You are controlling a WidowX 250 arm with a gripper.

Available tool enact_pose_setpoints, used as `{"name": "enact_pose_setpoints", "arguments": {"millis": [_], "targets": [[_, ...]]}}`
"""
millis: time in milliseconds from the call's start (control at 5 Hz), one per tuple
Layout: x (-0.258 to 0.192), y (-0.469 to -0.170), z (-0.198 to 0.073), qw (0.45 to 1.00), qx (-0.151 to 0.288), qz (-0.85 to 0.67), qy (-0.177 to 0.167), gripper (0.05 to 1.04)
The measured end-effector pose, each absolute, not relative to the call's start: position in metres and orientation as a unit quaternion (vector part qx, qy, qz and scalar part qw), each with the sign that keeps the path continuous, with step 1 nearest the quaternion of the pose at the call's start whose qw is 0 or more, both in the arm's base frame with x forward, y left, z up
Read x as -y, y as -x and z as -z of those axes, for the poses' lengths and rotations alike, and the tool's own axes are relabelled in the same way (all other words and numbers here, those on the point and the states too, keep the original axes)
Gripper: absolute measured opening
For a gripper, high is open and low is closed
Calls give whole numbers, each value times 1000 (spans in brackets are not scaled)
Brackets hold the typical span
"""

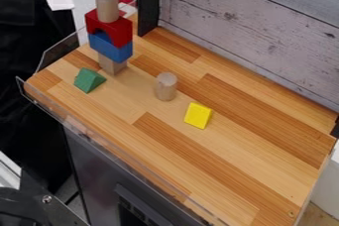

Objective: Took the white cylinder from the red arch and put on the right side of the table

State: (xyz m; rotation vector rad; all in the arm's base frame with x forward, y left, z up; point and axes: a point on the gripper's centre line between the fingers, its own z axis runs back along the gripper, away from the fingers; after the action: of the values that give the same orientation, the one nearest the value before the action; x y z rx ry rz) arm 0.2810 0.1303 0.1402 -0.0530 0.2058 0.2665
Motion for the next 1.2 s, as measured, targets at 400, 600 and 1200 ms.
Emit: {"name": "enact_pose_setpoints", "arguments": {"millis": [400, 600, 1200], "targets": [[-137, -283, -108, 974, -154, -162, 20, 999], [-139, -282, -103, 971, -162, -171, 26, 969], [-144, -285, -104, 966, -169, -195, 14, 550]]}}
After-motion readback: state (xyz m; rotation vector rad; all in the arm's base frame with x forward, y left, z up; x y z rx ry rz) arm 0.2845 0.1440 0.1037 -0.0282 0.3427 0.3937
